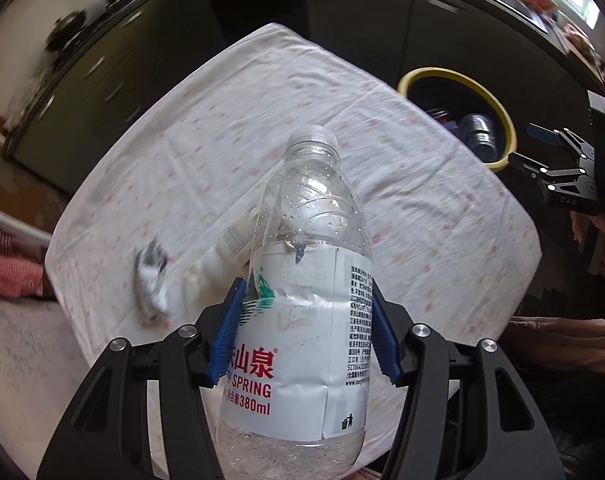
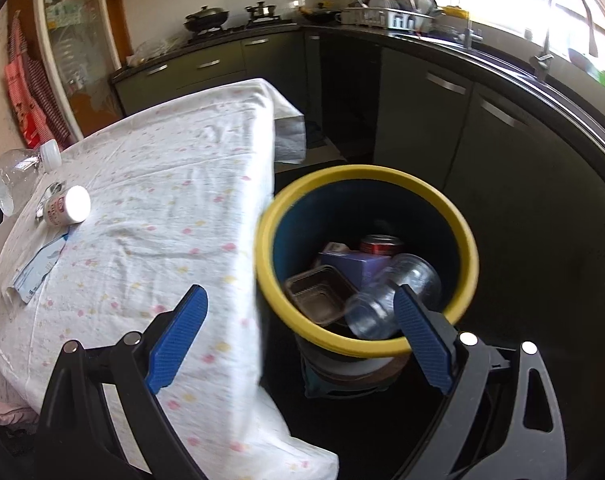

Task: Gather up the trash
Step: 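Carry the water bottle over the bin and open the left gripper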

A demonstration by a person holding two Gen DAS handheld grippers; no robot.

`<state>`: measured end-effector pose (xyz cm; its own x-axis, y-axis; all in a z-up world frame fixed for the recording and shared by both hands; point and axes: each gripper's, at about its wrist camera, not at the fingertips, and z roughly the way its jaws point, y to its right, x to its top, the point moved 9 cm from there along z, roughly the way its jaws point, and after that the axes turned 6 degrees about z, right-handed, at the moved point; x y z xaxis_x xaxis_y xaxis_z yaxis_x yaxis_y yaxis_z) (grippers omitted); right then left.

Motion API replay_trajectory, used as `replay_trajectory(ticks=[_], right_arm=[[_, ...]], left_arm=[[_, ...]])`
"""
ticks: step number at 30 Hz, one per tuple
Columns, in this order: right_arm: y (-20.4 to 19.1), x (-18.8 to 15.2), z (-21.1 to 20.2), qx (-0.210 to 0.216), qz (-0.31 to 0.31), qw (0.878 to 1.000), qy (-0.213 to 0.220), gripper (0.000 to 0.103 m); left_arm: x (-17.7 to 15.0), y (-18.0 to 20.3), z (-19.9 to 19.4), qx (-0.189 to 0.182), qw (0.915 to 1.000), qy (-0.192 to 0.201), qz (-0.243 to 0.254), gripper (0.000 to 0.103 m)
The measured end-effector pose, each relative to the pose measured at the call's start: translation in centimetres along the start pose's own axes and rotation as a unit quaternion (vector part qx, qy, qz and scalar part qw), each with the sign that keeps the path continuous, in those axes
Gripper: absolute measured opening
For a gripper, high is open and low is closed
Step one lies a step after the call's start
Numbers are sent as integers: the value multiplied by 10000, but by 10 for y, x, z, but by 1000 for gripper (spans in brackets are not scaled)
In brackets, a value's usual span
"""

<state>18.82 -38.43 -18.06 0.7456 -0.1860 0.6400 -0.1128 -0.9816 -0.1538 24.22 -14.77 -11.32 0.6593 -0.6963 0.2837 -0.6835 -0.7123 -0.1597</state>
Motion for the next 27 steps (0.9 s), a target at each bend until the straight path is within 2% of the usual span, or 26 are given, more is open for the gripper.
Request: replay_trajectory(ticks=[8,16,22,23,24,25,27], right_arm=[[69,-13,-15,-237,580,9980,99,89],[125,-32,-28,-466,1057,9932,148,89],[157,-43,-32,-532,1394,9887,136,89],[161,-44,-31,-522,1444,9881,136,89],[163,-44,-30,-493,1508,9872,132,89],[164,-45,-29,-461,1547,9868,127,89],[161,-44,-25,-355,1549,9872,126,89]], left_arm=[[94,76,21,-358,9960,84,812,57],[186,157,72,-820,9889,19,1242,57],[238,193,119,-1035,9891,-182,1029,58],[246,195,126,-1010,9897,-172,1000,61],[255,197,134,-946,9910,-133,942,70],[264,198,139,-917,9920,-16,870,75],[273,198,140,-900,9930,193,742,75]])
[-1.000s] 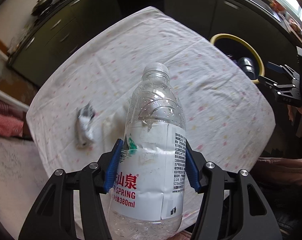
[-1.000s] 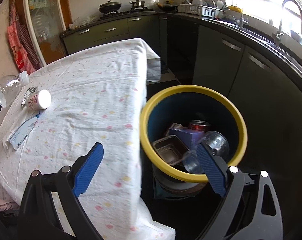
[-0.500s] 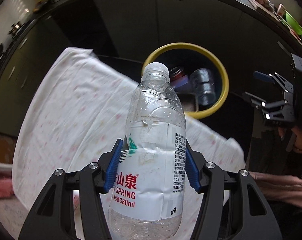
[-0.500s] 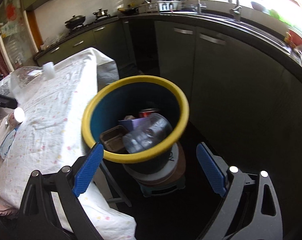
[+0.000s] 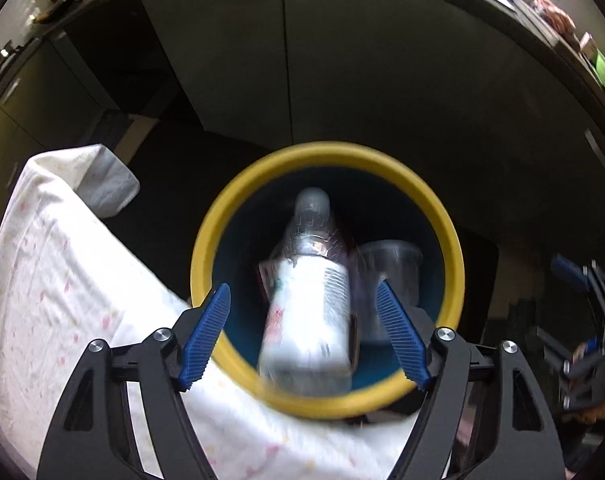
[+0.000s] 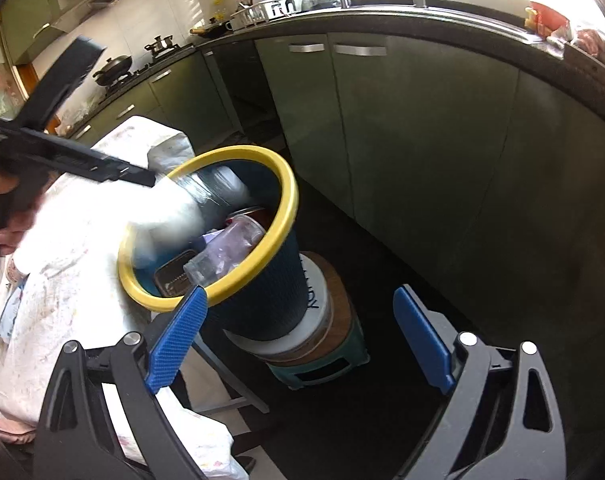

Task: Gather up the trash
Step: 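Carry the water bottle over the bin and open the left gripper, then grasp the white supplement bottle with the right gripper and lift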

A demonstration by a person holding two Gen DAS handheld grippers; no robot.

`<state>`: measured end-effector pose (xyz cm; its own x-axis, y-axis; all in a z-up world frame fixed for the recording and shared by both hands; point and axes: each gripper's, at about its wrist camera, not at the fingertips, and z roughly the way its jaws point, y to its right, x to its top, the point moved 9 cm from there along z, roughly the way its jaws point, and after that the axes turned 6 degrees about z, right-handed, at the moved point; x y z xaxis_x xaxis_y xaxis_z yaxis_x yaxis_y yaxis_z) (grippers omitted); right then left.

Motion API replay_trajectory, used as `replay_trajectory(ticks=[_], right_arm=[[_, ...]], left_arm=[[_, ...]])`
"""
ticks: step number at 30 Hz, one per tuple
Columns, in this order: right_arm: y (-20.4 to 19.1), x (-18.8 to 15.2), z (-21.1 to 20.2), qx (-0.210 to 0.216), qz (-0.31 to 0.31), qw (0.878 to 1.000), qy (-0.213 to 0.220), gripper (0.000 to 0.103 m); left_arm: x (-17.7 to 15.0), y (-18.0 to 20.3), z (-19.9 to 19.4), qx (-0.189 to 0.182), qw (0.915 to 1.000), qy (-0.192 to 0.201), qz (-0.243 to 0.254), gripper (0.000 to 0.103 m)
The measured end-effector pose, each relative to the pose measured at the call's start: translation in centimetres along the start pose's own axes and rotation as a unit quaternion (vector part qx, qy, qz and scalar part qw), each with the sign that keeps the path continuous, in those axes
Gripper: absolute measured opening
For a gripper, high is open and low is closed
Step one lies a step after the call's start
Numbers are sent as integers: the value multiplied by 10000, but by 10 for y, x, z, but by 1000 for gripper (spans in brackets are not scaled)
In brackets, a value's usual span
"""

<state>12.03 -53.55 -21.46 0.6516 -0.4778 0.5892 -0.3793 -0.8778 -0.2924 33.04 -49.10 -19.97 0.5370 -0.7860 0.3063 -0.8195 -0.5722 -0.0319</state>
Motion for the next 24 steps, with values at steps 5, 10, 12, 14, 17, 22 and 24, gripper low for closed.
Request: replay_trajectory(ticks=[5,10,12,14,17,22,24], right_arm=[[-13,4,11,186,-169,9997,-36,89],[-34,19,23,398,-466,9981,-56,89],[-48,26,31,545,-617,9965,-154,89],[-60,30,39,658,-775,9944,-278,89],[-82,32,51,796,-988,9906,-510,89],[-143,32,69,1143,-1517,9784,-818,89],[-180,28,70,1416,-1769,9700,-884,89]], left_arm=[[-21,4,-36,-221,9975,606,-286,78],[-78,-6,-92,79,9905,1244,-584,91],[-105,-12,-113,232,9861,1438,-800,92],[-136,-21,-140,442,9775,1727,-1128,92],[-175,-42,-167,759,9655,1928,-1578,95],[-272,-85,-213,1527,9399,1852,-2427,95],[-307,-100,-224,1643,9312,1825,-2692,96]])
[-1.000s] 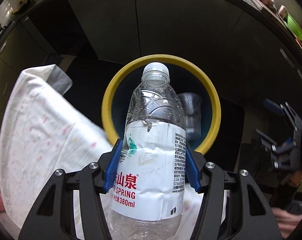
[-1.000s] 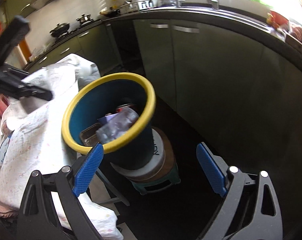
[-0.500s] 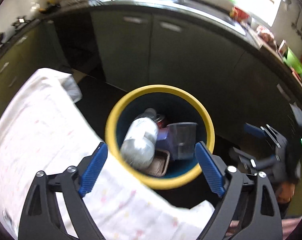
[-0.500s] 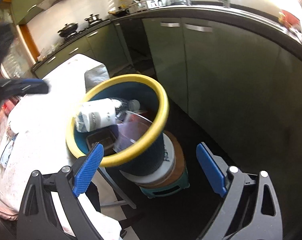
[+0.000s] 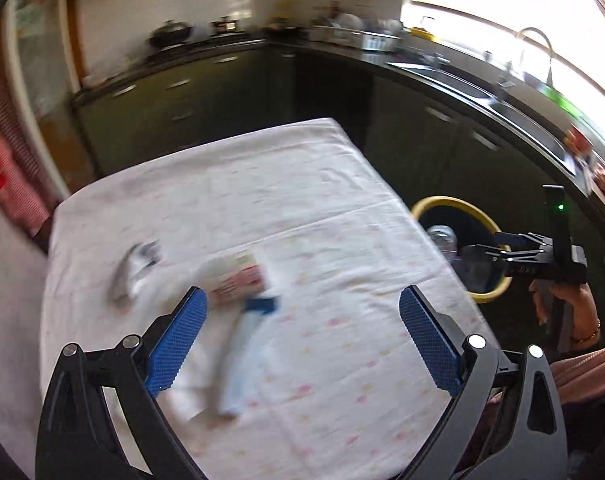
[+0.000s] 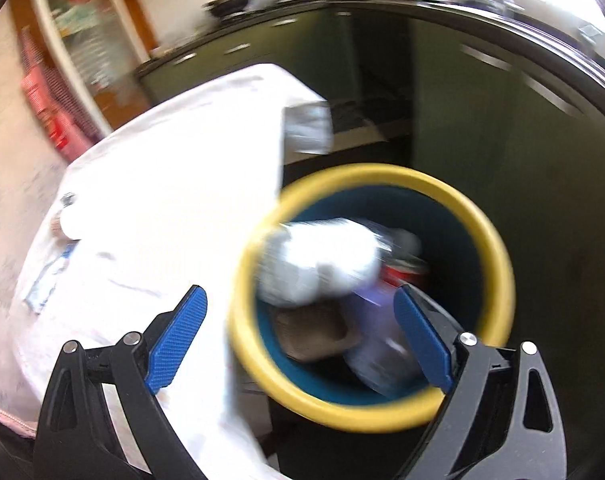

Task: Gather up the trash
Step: 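Grasp the white supplement bottle with the right gripper and lift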

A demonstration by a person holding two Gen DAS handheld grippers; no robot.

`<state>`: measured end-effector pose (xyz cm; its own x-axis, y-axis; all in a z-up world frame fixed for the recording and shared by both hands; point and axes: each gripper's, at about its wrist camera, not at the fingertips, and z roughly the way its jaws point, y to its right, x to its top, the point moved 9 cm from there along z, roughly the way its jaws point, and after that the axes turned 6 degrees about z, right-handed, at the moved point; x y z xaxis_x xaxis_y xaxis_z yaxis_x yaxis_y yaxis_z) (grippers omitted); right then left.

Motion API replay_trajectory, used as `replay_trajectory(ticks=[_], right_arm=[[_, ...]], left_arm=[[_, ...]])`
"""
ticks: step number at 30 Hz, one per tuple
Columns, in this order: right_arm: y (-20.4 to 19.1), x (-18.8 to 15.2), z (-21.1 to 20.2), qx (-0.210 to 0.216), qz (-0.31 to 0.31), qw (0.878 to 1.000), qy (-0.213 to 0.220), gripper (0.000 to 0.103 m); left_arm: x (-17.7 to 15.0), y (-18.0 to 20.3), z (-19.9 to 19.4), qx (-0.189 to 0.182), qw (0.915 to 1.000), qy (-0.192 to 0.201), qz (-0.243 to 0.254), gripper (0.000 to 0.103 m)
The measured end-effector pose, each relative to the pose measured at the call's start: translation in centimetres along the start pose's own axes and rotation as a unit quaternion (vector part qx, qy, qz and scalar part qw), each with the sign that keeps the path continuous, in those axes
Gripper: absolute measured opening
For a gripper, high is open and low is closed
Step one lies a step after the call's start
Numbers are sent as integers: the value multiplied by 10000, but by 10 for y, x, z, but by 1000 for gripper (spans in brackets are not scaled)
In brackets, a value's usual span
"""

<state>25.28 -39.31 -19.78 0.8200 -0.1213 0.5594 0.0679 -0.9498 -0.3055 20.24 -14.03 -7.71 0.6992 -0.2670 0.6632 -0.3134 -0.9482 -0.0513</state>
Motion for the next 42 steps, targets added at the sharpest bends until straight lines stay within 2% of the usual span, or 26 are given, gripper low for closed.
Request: replay_trajectory(ticks=[3,5,6,8,11,13,15,18,20,24,28,32,37,38,39,42], right_arm=[[-59,11,12,415,-457,9980,-91,89],[-103,14,16,844,-893,9923,-169,89],[-132,15,20,1094,-1194,9864,-272,89],[-173,17,24,1289,-1730,9758,-350,89],[-230,24,37,1336,-2484,9584,-438,89],[-253,28,53,1143,-2413,9609,-736,89],[-276,30,63,1171,-1974,9685,-961,89],[-298,29,78,982,-1064,9844,-1003,94],[-308,25,86,783,-653,9914,-825,95],[-311,23,98,226,-203,9985,-444,96],[-313,18,117,-372,-306,9982,-363,96],[-318,15,128,-707,-368,9965,-270,96],[-316,14,135,-1040,-401,9936,-207,95],[-315,13,135,-1099,-406,9929,-195,93],[-313,12,135,-1093,-369,9931,-215,79],[-309,10,131,-1052,-230,9940,-207,79]], left_arm=[[-21,-49,-11,164,9996,-48,-233,96],[-31,-69,-19,164,9995,1,-274,96],[-34,-80,-22,135,9996,49,-262,96],[-39,-98,-26,109,9996,141,-214,96],[-54,-119,-27,2,9996,235,-181,96],[-61,-126,-23,-30,9995,199,-251,96],[-71,-136,-21,-94,9992,184,-351,96],[-82,-148,-23,-171,9985,286,-438,96],[-90,-159,-22,-186,9979,363,-510,96],[-105,-172,-16,-303,9971,377,-579,96],[-116,-183,-14,-448,9966,377,-581,96],[-122,-193,-16,-596,9953,411,-649,96],[-131,-202,-16,-602,9954,395,-626,96],[-132,-203,-16,-620,9952,402,-635,96],[-133,-204,-16,-654,9949,412,-646,96],[-133,-204,-17,-748,9940,444,-656,96]])
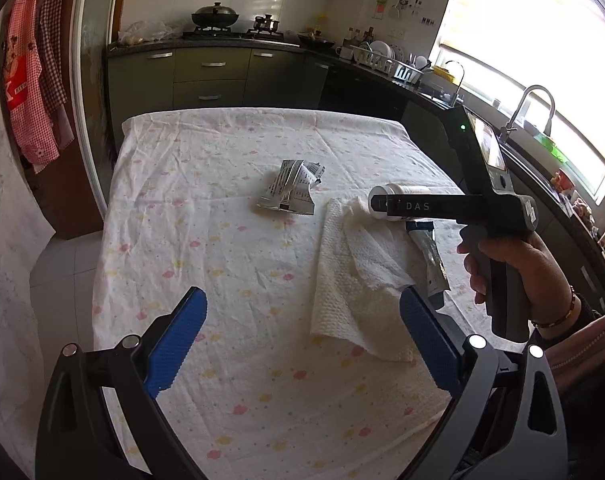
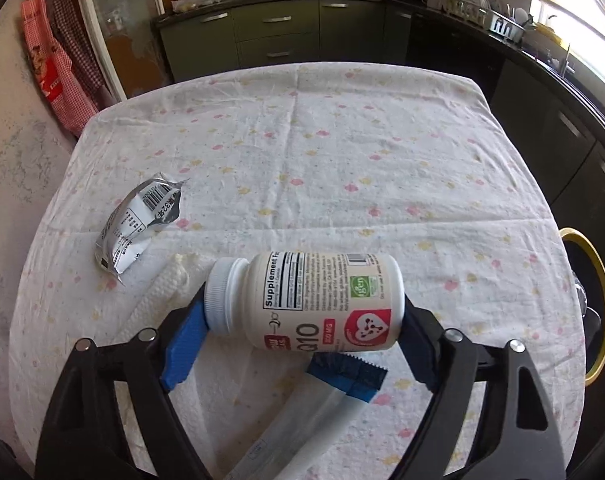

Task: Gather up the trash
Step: 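Grasp the white supplement bottle with the right gripper and lift, then carry the supplement bottle over the bin and open the right gripper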

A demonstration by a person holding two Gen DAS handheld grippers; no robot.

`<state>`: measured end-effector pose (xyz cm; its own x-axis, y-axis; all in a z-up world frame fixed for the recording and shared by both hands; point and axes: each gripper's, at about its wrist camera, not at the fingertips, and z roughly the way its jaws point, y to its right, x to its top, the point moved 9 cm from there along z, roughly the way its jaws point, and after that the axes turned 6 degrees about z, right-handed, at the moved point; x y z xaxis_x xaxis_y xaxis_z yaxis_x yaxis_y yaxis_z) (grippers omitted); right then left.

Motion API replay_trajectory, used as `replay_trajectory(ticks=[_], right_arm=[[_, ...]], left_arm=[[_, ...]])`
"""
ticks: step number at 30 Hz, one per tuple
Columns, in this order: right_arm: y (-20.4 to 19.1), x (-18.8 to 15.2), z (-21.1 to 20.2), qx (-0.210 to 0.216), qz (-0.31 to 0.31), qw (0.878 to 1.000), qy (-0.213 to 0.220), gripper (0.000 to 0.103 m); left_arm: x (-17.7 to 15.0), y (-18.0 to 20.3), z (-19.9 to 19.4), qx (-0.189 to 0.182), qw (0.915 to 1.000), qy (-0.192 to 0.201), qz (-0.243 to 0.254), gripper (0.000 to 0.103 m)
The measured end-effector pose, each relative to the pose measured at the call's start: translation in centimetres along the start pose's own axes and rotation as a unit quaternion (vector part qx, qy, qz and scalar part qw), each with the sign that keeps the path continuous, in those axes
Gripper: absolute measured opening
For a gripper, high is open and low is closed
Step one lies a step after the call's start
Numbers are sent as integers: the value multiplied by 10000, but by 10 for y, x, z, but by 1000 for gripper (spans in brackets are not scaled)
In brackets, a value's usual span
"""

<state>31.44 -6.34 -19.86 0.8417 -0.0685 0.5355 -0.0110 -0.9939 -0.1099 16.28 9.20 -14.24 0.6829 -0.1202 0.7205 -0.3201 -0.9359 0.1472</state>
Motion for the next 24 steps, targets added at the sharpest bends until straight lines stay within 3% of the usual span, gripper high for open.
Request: replay_trajectory(ticks=[9,13,15,20,24], right_arm=[[9,5,-45,382,167,9987,291,79],[35,14,-70,454,267,9974,502,79],[61,21,-86,401,376,9964,648,79],[173,36,-136,-320,879,9882,1213,79],[263,25,-145,-891,1277,9814,1120,80]], left_arm=[[4,9,4,-61,9998,-26,194,96],[6,19,9,-9,9998,-19,209,96],[8,28,12,9,9998,1,211,96],[12,53,27,-2,9999,-16,155,96],[15,80,37,-53,9998,-45,169,96]])
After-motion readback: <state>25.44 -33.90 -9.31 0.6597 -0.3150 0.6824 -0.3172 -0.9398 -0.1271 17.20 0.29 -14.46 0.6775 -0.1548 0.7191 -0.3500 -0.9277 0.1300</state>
